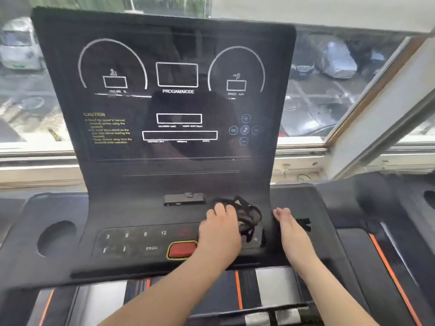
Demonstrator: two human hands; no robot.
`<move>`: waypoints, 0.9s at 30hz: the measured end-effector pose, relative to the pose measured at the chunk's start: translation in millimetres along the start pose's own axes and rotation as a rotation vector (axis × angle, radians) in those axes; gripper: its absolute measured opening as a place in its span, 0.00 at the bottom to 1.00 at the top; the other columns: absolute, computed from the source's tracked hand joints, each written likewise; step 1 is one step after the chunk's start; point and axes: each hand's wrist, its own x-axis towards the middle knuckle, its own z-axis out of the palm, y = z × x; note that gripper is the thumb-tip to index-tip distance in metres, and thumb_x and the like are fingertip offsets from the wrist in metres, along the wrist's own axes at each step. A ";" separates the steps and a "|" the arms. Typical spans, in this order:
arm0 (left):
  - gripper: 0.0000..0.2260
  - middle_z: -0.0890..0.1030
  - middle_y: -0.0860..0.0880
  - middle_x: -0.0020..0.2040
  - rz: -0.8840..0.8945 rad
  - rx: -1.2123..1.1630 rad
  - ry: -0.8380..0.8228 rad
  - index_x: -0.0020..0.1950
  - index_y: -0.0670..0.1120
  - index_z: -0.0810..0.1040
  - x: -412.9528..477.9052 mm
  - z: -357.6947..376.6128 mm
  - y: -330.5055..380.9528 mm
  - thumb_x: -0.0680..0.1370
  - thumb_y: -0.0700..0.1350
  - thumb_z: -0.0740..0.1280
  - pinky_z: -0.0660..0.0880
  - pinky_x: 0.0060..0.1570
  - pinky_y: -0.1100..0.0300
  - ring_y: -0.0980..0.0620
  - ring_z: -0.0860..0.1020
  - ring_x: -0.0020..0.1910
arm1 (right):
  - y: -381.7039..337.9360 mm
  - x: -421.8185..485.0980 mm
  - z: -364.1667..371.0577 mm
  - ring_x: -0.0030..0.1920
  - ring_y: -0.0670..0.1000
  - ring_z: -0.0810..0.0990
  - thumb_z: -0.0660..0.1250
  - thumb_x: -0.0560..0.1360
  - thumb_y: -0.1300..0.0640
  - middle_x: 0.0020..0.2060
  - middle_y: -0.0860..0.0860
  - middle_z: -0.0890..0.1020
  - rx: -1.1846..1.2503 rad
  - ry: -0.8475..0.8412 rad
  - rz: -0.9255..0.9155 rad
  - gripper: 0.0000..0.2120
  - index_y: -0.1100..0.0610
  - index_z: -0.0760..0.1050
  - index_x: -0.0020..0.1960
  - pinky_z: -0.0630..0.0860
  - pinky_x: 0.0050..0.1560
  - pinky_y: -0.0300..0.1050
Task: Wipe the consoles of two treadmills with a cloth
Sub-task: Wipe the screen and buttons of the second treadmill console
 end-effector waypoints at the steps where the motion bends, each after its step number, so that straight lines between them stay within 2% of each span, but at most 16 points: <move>1: 0.22 0.77 0.45 0.53 0.017 0.013 -0.014 0.58 0.46 0.76 6.5 3.9 20.8 0.68 0.50 0.78 0.80 0.35 0.51 0.44 0.80 0.49 | -1.8 2.4 -6.7 0.79 0.51 0.69 0.45 0.85 0.34 0.77 0.46 0.75 0.006 -0.027 0.003 0.32 0.48 0.74 0.78 0.60 0.77 0.47; 3: 0.23 0.79 0.45 0.48 0.051 0.002 -0.058 0.54 0.46 0.79 10.2 9.1 55.7 0.62 0.48 0.81 0.78 0.30 0.51 0.44 0.80 0.43 | -6.9 8.9 -20.3 0.77 0.55 0.70 0.43 0.85 0.33 0.75 0.49 0.76 0.024 -0.051 0.038 0.34 0.48 0.74 0.77 0.62 0.75 0.50; 6: 0.24 0.74 0.43 0.62 0.120 -0.044 -0.029 0.67 0.46 0.71 0.7 22.2 83.3 0.73 0.47 0.73 0.78 0.47 0.46 0.41 0.76 0.58 | -7.2 18.4 -39.6 0.71 0.54 0.74 0.43 0.82 0.28 0.72 0.49 0.77 0.152 -0.088 0.104 0.36 0.46 0.72 0.77 0.66 0.74 0.51; 7: 0.24 0.73 0.43 0.63 0.198 -0.033 0.000 0.68 0.46 0.70 -4.7 26.7 80.2 0.75 0.48 0.71 0.77 0.49 0.45 0.40 0.75 0.59 | -3.0 20.1 -43.7 0.69 0.53 0.76 0.43 0.81 0.27 0.71 0.48 0.79 0.192 -0.102 0.112 0.36 0.45 0.72 0.77 0.69 0.72 0.52; 10: 0.24 0.76 0.45 0.54 0.430 0.035 0.045 0.64 0.50 0.74 -10.6 29.6 48.2 0.69 0.51 0.72 0.77 0.41 0.49 0.40 0.77 0.51 | 8.2 20.1 -43.8 0.67 0.49 0.77 0.45 0.83 0.29 0.69 0.43 0.81 0.172 -0.143 0.053 0.33 0.44 0.71 0.76 0.68 0.70 0.49; 12: 0.24 0.76 0.46 0.55 0.333 0.092 0.086 0.66 0.51 0.74 0.1 29.2 27.9 0.70 0.51 0.71 0.76 0.44 0.48 0.40 0.77 0.53 | 12.7 17.5 -38.1 0.71 0.48 0.73 0.46 0.84 0.32 0.73 0.45 0.78 0.084 -0.150 -0.016 0.30 0.45 0.72 0.75 0.64 0.71 0.46; 14: 0.25 0.76 0.45 0.59 0.071 0.063 0.125 0.69 0.51 0.72 9.1 23.6 22.5 0.72 0.48 0.71 0.75 0.50 0.46 0.40 0.75 0.57 | 11.3 14.0 -35.3 0.76 0.49 0.69 0.46 0.85 0.34 0.77 0.46 0.74 0.006 -0.141 -0.070 0.32 0.50 0.69 0.80 0.60 0.72 0.45; 16: 0.27 0.77 0.45 0.56 -0.039 0.020 0.096 0.66 0.51 0.75 10.6 21.8 32.2 0.68 0.46 0.76 0.75 0.47 0.45 0.40 0.77 0.54 | 8.3 13.2 -34.3 0.78 0.52 0.69 0.47 0.85 0.34 0.75 0.48 0.75 0.004 -0.122 -0.076 0.33 0.51 0.70 0.80 0.62 0.73 0.47; 18: 0.28 0.77 0.45 0.53 0.042 0.008 0.083 0.63 0.51 0.75 4.0 23.9 45.7 0.64 0.44 0.78 0.75 0.43 0.45 0.40 0.77 0.51 | 3.7 14.8 -32.1 0.70 0.54 0.74 0.47 0.86 0.35 0.68 0.51 0.80 0.028 -0.050 -0.083 0.32 0.54 0.76 0.73 0.65 0.68 0.50; 20: 0.26 0.74 0.43 0.59 0.208 -0.045 0.052 0.67 0.51 0.71 -2.9 22.8 51.1 0.70 0.42 0.73 0.74 0.50 0.43 0.38 0.75 0.56 | -2.5 17.4 -26.8 0.61 0.54 0.75 0.48 0.87 0.39 0.59 0.54 0.81 0.031 0.076 -0.127 0.28 0.55 0.79 0.65 0.66 0.62 0.50; 21: 0.25 0.73 0.42 0.62 0.250 -0.067 -0.019 0.70 0.51 0.70 -4.8 16.1 47.0 0.74 0.41 0.70 0.74 0.53 0.43 0.37 0.74 0.59 | -5.4 18.3 -22.4 0.57 0.54 0.75 0.49 0.88 0.42 0.53 0.55 0.81 0.035 0.129 -0.164 0.26 0.57 0.80 0.60 0.66 0.58 0.50; 22: 0.24 0.72 0.42 0.63 0.239 -0.117 -0.088 0.71 0.52 0.69 -4.7 5.7 38.2 0.76 0.41 0.68 0.74 0.56 0.43 0.37 0.73 0.61 | -10.6 18.1 -17.5 0.51 0.55 0.74 0.51 0.88 0.44 0.47 0.55 0.79 0.035 0.182 -0.206 0.24 0.58 0.80 0.53 0.66 0.52 0.51; 24: 0.23 0.73 0.44 0.62 0.111 -0.294 -0.035 0.72 0.55 0.70 -3.5 -11.8 10.0 0.77 0.43 0.64 0.75 0.59 0.45 0.39 0.74 0.62 | -22.9 18.4 -4.8 0.42 0.58 0.73 0.52 0.83 0.45 0.36 0.56 0.75 0.012 0.305 -0.334 0.24 0.59 0.75 0.39 0.66 0.43 0.56; 25: 0.23 0.73 0.46 0.60 0.026 -0.401 0.043 0.72 0.55 0.71 -5.8 -22.0 -8.0 0.76 0.44 0.63 0.76 0.58 0.47 0.40 0.75 0.61 | -29.6 18.7 3.1 0.44 0.60 0.76 0.53 0.81 0.45 0.37 0.58 0.78 -0.011 0.351 -0.370 0.23 0.59 0.77 0.40 0.70 0.45 0.57; 26: 0.24 0.74 0.47 0.58 -0.053 -0.490 0.126 0.71 0.55 0.72 -9.6 -32.7 -28.5 0.74 0.45 0.61 0.76 0.57 0.49 0.41 0.76 0.59 | -36.6 19.5 12.9 0.54 0.63 0.78 0.54 0.79 0.45 0.48 0.62 0.82 -0.037 0.370 -0.371 0.24 0.61 0.82 0.50 0.73 0.55 0.60; 27: 0.25 0.75 0.47 0.57 -0.123 -0.541 0.205 0.71 0.54 0.73 -14.7 -43.3 -50.8 0.73 0.47 0.61 0.77 0.56 0.50 0.41 0.77 0.57 | -45.2 19.4 22.6 0.66 0.64 0.75 0.55 0.79 0.45 0.62 0.66 0.80 -0.040 0.349 -0.344 0.28 0.63 0.81 0.63 0.70 0.68 0.61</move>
